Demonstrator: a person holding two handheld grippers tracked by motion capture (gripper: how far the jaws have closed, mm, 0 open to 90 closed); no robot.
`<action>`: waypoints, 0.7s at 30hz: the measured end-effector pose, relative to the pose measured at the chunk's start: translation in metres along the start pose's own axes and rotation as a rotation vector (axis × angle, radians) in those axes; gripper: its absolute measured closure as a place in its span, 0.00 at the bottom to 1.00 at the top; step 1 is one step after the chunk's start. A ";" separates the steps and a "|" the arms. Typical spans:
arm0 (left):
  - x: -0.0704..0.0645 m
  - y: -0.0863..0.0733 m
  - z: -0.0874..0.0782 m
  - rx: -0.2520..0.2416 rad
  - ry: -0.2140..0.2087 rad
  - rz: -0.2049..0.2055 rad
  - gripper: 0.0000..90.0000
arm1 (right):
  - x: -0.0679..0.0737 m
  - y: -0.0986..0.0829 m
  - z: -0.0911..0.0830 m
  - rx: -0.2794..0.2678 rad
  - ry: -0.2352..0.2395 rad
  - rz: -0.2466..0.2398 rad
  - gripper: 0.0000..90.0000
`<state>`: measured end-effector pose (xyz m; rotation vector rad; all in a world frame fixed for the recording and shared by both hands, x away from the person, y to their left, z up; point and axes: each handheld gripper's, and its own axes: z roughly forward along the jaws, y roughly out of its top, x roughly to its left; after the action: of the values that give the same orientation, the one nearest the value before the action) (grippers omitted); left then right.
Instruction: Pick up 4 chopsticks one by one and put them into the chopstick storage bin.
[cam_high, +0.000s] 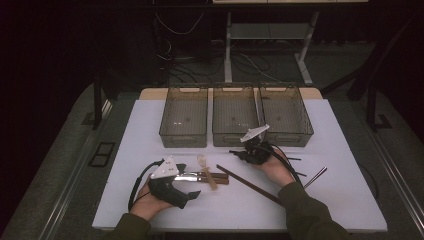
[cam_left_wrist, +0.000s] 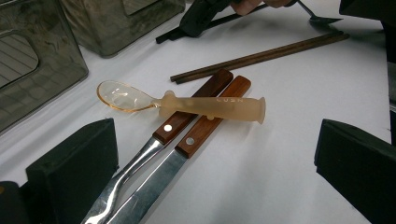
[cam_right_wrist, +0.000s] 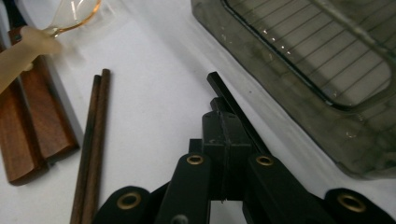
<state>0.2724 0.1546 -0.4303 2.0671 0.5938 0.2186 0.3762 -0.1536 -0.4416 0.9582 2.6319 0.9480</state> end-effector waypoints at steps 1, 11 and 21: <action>0.000 0.000 0.000 0.001 0.000 0.001 0.00 | -0.001 0.001 0.001 0.002 -0.004 0.003 1.00; 0.001 0.000 0.000 -0.004 -0.004 -0.001 0.00 | -0.005 -0.004 -0.014 -0.037 0.025 0.032 0.99; 0.002 -0.002 -0.002 0.003 -0.008 -0.009 0.00 | -0.011 -0.027 -0.058 -0.143 0.071 0.047 0.60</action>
<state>0.2727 0.1574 -0.4309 2.0665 0.5984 0.2043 0.3491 -0.2059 -0.4138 0.9729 2.5665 1.1842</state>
